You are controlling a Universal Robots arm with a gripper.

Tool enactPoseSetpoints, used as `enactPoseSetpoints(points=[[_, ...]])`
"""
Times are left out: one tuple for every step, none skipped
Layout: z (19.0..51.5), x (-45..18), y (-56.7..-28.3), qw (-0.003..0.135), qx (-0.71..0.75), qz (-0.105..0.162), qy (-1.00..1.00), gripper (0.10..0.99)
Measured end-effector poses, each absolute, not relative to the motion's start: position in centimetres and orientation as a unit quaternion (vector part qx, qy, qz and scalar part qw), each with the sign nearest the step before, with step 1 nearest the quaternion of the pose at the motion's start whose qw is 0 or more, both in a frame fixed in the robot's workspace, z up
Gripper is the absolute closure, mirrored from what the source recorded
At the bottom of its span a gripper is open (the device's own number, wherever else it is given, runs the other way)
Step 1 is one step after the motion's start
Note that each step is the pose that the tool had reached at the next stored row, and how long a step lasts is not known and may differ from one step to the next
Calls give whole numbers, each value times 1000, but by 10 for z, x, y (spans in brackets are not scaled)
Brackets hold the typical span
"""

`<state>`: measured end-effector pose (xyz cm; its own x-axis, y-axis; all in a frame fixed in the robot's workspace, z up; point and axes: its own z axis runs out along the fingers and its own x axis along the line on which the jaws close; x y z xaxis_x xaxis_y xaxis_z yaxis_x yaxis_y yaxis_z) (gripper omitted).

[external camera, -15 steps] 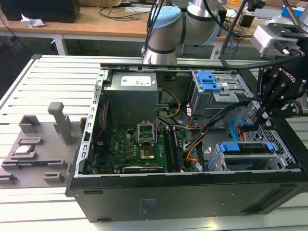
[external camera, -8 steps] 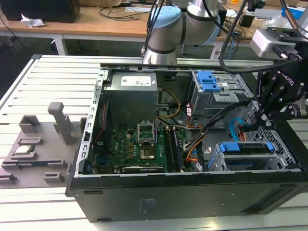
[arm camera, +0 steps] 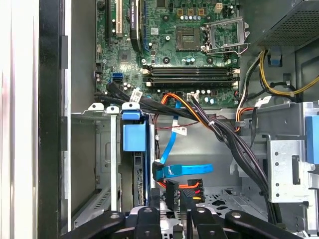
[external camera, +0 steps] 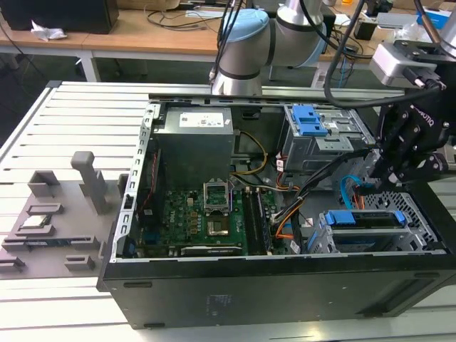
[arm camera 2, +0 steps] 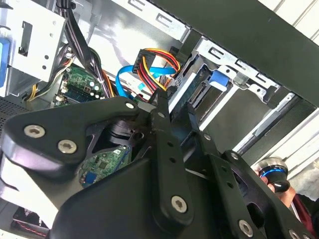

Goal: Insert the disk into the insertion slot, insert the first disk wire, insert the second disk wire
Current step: 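Insert the first disk wire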

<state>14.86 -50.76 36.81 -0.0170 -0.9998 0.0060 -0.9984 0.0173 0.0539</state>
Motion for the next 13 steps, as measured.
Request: enactPoseSetpoints(points=[[366, 149, -506, 22, 701, -16, -713, 784], [365, 149, -505, 22, 701, -16, -713, 784], [364, 149, -504, 22, 701, -16, -713, 784], [363, 148, -504, 22, 701, -16, -713, 784], [362, 148, -504, 23, 701, -16, -713, 784], [361, 148, -504, 23, 701, -15, -713, 784], [360, 148, -504, 23, 701, -15, -713, 784], [359, 148, -504, 24, 701, -14, -713, 784], [359, 148, -504, 25, 701, -13, -713, 784], [359, 148, -504, 25, 701, -13, -713, 784], [359, 148, -504, 25, 701, -13, -713, 784], [359, 148, -504, 25, 701, -13, -713, 784], [359, 148, -504, 26, 701, -12, -713, 784]])
